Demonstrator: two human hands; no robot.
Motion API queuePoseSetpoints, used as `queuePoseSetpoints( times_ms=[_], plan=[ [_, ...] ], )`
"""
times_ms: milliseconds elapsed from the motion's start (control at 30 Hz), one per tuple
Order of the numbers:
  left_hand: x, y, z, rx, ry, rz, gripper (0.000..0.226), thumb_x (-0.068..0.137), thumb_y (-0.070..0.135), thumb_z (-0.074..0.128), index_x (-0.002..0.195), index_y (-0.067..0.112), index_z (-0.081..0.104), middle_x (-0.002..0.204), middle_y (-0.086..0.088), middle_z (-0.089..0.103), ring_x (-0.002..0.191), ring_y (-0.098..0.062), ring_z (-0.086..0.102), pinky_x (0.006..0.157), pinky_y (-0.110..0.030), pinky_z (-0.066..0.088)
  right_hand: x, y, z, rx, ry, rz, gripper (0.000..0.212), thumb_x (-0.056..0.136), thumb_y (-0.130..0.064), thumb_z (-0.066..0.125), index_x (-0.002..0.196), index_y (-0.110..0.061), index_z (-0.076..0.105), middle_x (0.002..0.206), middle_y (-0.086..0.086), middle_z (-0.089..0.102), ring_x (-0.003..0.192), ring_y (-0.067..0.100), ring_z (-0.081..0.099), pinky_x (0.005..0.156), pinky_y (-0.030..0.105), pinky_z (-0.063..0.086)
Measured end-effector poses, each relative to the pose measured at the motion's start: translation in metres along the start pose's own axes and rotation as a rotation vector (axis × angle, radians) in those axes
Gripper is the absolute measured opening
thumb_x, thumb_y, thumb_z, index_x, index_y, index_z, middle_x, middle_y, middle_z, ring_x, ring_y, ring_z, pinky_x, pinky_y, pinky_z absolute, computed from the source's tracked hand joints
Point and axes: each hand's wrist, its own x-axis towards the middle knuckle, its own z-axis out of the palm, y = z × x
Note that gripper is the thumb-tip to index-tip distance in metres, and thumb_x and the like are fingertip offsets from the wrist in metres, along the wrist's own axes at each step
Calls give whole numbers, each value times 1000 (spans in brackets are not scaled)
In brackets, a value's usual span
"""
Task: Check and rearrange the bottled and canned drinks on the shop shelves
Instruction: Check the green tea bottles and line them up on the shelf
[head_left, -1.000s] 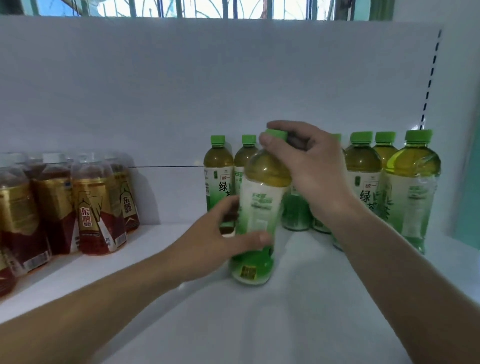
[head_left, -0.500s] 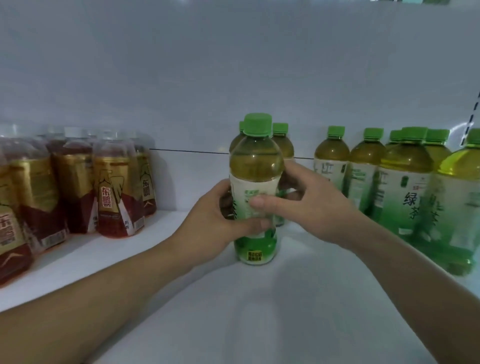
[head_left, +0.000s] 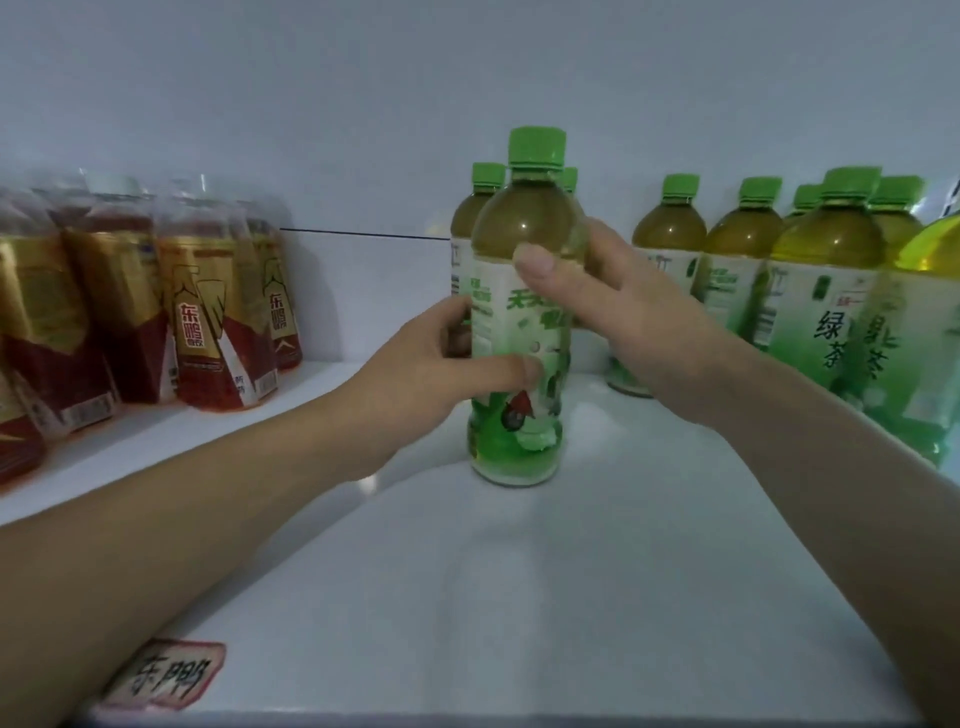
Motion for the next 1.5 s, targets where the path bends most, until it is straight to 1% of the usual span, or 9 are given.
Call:
queuePoseSetpoints(
  times_ms=[133, 267, 500, 700, 833, 900, 1100, 1300, 1500],
  plan=[
    [0, -2, -2, -47, -95, -11, 56, 71, 17, 75, 124, 20, 61, 115, 3, 74, 109, -14, 69, 93, -26, 56, 1, -1, -5, 131, 122, -65, 42, 89, -43, 67, 127, -27, 61, 115, -11, 73, 107, 5, 69, 93, 28, 57],
    [-1, -2, 7, 176, -55, 5, 72, 61, 39, 92, 125, 33, 59, 116, 13, 71, 108, -1, 65, 89, -22, 54, 1, -2, -6, 19, 229, -61, 67, 63, -60, 73, 121, -25, 65, 106, -11, 74, 97, 3, 70, 84, 24, 58],
    [0, -3, 2, -60, -143, -1, 64, 70, 7, 81, 127, 18, 55, 114, 2, 74, 106, -12, 70, 85, -22, 56, 0, -4, -7, 161, 148, -66, 28, 94, -33, 66, 121, -26, 64, 111, -9, 75, 102, 6, 71, 92, 28, 56],
    [-1, -5, 14, 141, -82, 5, 66, 63, 34, 90, 122, 29, 61, 113, 12, 72, 104, -2, 67, 84, -20, 54, 0, -5, -5, 69, 236, -111, 57, 65, -56, 74, 111, -25, 63, 100, -12, 74, 92, 0, 70, 79, 18, 53],
    [1, -6, 9, -8, -128, 0, 67, 67, 14, 76, 130, 16, 55, 117, 0, 73, 107, -11, 69, 89, -24, 56, 0, -5, -11, 175, 182, -72, 15, 95, -40, 63, 100, -28, 71, 95, -16, 76, 92, 0, 71, 83, 21, 52],
    [0, -6, 7, -63, -164, -7, 66, 70, 8, 73, 133, 12, 53, 120, -3, 72, 110, -14, 69, 91, -24, 55, 0, -6, -13, 194, 199, -85, 10, 97, -31, 64, 100, -26, 73, 97, -10, 78, 94, 5, 72, 86, 24, 56],
    [1, -6, 18, 99, -128, -3, 67, 66, 30, 87, 127, 33, 59, 119, 14, 71, 113, -3, 65, 95, -26, 53, 0, -7, -10, 118, 279, -107, 53, 67, -55, 75, 109, -24, 67, 95, -14, 75, 92, 2, 71, 79, 19, 54],
    [2, -6, 8, -46, -158, 3, 62, 69, 5, 79, 126, 17, 57, 115, 0, 74, 106, -14, 70, 84, -23, 56, 0, -6, -17, 176, 171, -92, 13, 97, -30, 64, 109, -27, 70, 103, -12, 77, 100, 2, 71, 91, 23, 55],
    [3, -6, 18, 153, -91, -35, 85, 57, 41, 92, 132, 31, 53, 119, 11, 71, 111, -8, 67, 97, -33, 53, 0, -8, -12, 101, 275, -158, 59, 64, -52, 76, 112, -19, 66, 99, -12, 74, 92, 0, 70, 77, 15, 52]
  ],
)
